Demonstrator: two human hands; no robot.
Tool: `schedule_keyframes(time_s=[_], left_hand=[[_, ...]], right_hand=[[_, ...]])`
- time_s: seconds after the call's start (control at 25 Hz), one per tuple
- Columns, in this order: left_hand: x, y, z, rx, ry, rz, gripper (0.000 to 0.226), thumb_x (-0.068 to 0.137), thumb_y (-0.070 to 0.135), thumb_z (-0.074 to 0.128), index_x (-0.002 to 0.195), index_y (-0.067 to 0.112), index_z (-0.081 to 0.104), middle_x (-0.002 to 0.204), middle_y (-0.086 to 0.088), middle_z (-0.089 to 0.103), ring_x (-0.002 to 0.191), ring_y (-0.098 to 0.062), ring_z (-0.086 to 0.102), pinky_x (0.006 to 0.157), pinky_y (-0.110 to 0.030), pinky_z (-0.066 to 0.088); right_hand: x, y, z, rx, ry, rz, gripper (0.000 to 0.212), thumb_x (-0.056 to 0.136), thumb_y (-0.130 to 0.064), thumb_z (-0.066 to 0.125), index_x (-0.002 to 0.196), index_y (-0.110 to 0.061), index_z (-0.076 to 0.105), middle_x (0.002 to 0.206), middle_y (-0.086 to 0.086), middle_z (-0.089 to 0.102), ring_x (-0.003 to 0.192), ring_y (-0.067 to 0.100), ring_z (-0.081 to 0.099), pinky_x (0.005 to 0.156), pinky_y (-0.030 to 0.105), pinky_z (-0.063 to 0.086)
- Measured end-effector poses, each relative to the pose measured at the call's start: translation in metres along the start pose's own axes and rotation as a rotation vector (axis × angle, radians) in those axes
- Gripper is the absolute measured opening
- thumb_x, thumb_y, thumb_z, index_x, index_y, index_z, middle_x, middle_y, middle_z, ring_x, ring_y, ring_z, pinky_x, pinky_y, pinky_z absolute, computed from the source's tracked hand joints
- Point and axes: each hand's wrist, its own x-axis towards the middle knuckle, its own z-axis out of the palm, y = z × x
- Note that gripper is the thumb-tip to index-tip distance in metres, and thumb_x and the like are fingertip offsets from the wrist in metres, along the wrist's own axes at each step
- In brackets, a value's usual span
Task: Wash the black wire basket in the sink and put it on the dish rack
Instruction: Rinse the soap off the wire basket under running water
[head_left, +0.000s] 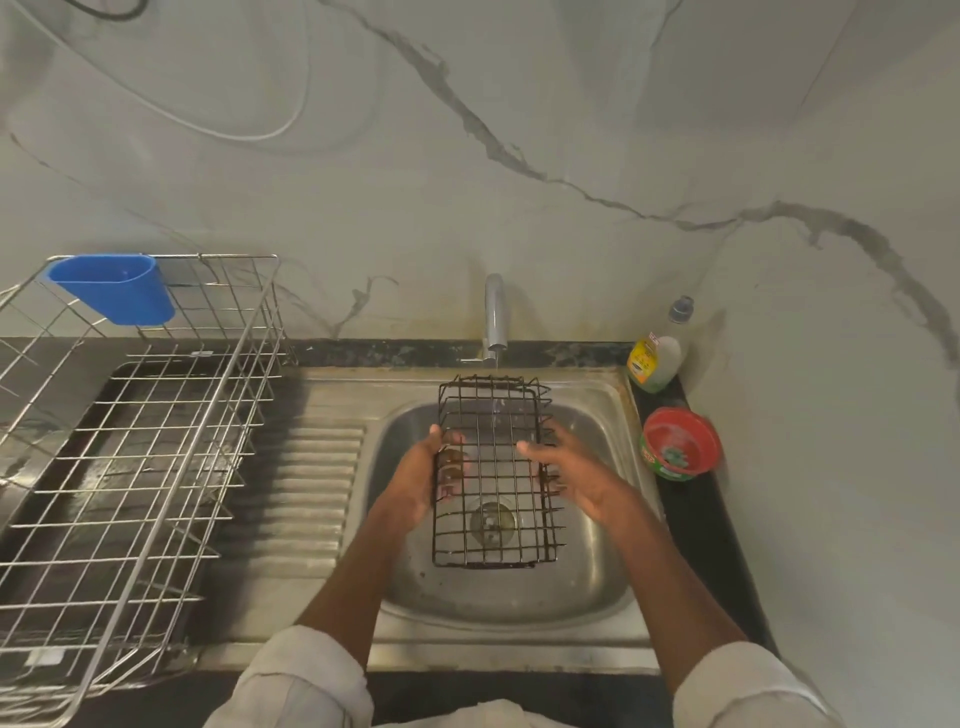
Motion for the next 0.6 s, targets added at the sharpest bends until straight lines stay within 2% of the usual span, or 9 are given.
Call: schedule_keyframes(time_s=[0.08,0.16,0.24,0.28,0.4,0.52,0.6], left_hand=[[0.01,0.01,0.001,0.075,0.052,0.016,0.053,0.115,0.051,0.034,0.122,0.015,0.073,0.099,-0.009,0.076,0.078,-0.019,0.067,0.074,-0.036,0.049],[0.019,0.018,0.01,0.081,0.075,0.036,0.055,0.115,0.053,0.032,0.12,0.019,0.075,0.111,-0.01,0.078,0.092,-0.021,0.07,0.091,-0.043,0.052],[0.031,0.027,0.022,0.141,0.066,0.039,0.059,0.114,0.057,0.029,0.12,0.023,0.077,0.118,-0.007,0.079,0.114,-0.026,0.069,0.115,-0.053,0.041],[0.039,0.031,0.027,0.173,0.041,0.032,0.064,0.113,0.061,0.027,0.121,0.024,0.078,0.12,-0.006,0.079,0.122,-0.029,0.067,0.119,-0.055,0.036],[0.056,0.044,0.048,0.188,-0.087,-0.005,0.072,0.11,0.067,0.026,0.128,0.021,0.077,0.127,-0.008,0.078,0.13,-0.036,0.064,0.115,-0.052,0.041],[0.062,0.054,0.065,0.116,-0.148,-0.038,0.073,0.104,0.072,0.041,0.131,0.013,0.074,0.129,-0.009,0.073,0.11,-0.026,0.068,0.098,-0.041,0.048],[0.062,0.057,0.068,0.079,-0.204,-0.081,0.078,0.097,0.074,0.053,0.135,0.008,0.071,0.121,-0.012,0.068,0.102,-0.025,0.063,0.094,-0.044,0.047]], right_hand=[[0.002,-0.004,0.005,0.002,0.03,-0.058,0.118,0.049,-0.045,0.1,0.148,-0.051,0.037,0.148,0.01,0.052,0.123,0.028,0.059,0.107,0.054,0.045],[0.004,-0.005,0.008,-0.009,0.103,-0.125,0.123,0.046,-0.036,0.1,0.148,-0.053,0.032,0.147,0.01,0.049,0.126,0.028,0.056,0.11,0.056,0.043],[0.005,-0.004,0.006,-0.02,0.182,-0.158,0.132,0.043,-0.04,0.102,0.153,-0.048,0.028,0.151,0.005,0.045,0.132,0.027,0.052,0.112,0.057,0.043],[0.005,-0.002,0.003,-0.039,0.21,-0.17,0.133,0.04,-0.043,0.103,0.152,-0.046,0.031,0.151,0.002,0.047,0.133,0.025,0.051,0.111,0.057,0.045],[0.006,0.009,-0.014,-0.094,0.275,-0.225,0.127,0.037,-0.042,0.105,0.145,-0.048,0.037,0.143,-0.009,0.057,0.13,0.021,0.057,0.107,0.054,0.05],[-0.005,0.008,-0.025,-0.148,0.345,-0.232,0.124,0.051,-0.019,0.102,0.15,-0.043,0.03,0.142,-0.016,0.051,0.132,0.014,0.052,0.109,0.045,0.047],[-0.008,0.01,-0.031,-0.18,0.38,-0.251,0.123,0.055,-0.012,0.099,0.152,-0.042,0.028,0.146,-0.018,0.043,0.135,0.013,0.047,0.11,0.043,0.046]])
